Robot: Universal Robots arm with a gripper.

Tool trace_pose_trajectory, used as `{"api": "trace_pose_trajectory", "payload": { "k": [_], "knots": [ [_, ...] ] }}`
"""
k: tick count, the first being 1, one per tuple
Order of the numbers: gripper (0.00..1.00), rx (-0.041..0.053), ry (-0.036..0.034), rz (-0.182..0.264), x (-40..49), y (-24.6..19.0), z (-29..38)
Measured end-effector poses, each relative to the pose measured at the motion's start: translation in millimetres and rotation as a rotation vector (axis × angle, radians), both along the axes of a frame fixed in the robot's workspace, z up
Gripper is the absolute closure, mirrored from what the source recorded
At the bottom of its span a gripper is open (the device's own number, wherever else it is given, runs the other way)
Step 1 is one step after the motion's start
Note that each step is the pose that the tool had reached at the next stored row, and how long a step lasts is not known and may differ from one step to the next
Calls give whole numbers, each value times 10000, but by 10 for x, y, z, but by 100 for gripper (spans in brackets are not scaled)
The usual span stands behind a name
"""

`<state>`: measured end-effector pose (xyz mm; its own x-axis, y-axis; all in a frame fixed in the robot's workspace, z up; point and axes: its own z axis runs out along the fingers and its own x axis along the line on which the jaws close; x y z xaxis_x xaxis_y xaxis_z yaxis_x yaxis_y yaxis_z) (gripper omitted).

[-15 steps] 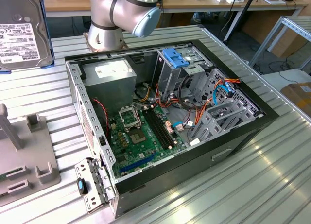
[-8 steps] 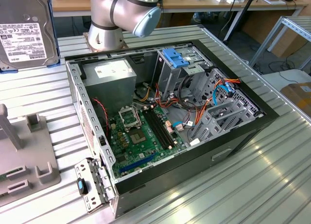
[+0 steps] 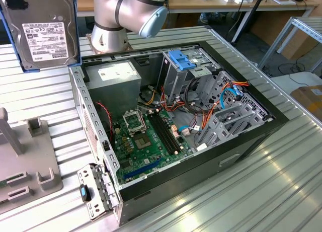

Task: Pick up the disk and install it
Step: 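Pick up the disk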

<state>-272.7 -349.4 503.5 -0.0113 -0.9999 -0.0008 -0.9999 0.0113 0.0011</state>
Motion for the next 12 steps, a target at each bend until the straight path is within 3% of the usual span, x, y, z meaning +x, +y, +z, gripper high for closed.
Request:
{"api": "trace_pose_trajectory", "payload": {
  "k": [12],
  "knots": [
    [63,0,-1,1,413,1,-1]
  ]
}}
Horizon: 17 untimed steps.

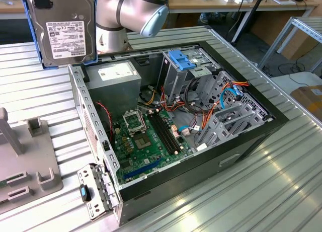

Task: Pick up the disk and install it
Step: 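Pick up the disk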

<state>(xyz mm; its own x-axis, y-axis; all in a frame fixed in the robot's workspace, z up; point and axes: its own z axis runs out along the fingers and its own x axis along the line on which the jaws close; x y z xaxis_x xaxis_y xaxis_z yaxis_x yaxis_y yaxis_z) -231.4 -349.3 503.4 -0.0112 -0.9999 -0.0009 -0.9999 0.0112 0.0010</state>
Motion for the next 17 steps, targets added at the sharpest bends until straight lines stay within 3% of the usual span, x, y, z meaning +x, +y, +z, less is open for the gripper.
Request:
{"api": "trace_pose_trajectory", "payload": {
  "k": [8,13,17],
  "knots": [
    [63,0,0,8,291,0,0],
    [63,0,0,13,552,0,0],
    [63,0,1,17,676,0,0]
  ]
}}
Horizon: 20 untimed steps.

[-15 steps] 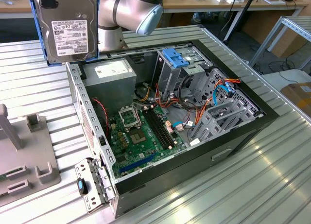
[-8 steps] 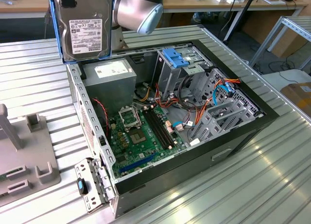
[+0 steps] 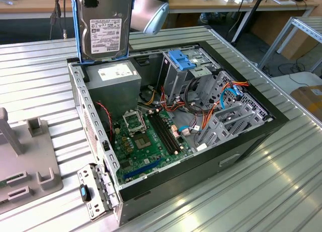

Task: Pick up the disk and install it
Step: 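Pick up the disk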

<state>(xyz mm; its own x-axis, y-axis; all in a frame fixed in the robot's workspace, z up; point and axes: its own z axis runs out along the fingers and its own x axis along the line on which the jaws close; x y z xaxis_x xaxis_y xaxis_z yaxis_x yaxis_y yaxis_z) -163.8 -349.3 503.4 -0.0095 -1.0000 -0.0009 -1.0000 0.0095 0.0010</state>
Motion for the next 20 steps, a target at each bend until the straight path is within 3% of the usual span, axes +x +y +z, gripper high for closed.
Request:
{"api": "trace_pose_trajectory", "payload": {
  "k": [10,20],
  "knots": [
    [63,0,-1,0,64,0,0],
    [63,0,0,0,68,0,0]
  ]
}}
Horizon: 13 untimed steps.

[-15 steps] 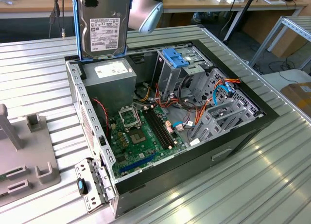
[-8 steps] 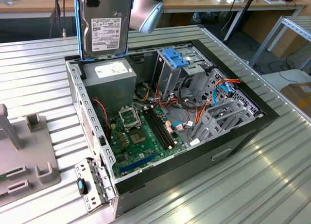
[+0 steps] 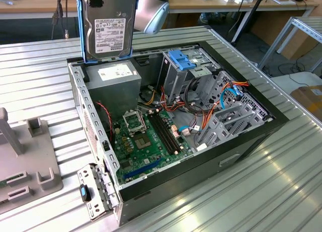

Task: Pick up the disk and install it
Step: 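Pick up the disk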

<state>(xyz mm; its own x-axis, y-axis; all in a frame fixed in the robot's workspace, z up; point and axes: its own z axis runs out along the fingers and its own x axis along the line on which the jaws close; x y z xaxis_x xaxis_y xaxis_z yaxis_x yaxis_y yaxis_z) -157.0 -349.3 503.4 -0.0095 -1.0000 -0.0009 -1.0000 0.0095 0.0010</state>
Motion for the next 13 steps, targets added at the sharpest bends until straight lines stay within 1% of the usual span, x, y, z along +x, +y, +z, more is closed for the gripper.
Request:
{"api": "trace_pose_trajectory", "payload": {
  "k": [4,7,9,13],
  "knots": [
    [63,0,0,2,7,0,0],
    [63,0,0,1,77,0,0],
    [63,0,1,1,104,0,0],
    [63,0,0,0,106,0,0]
  ]
}}
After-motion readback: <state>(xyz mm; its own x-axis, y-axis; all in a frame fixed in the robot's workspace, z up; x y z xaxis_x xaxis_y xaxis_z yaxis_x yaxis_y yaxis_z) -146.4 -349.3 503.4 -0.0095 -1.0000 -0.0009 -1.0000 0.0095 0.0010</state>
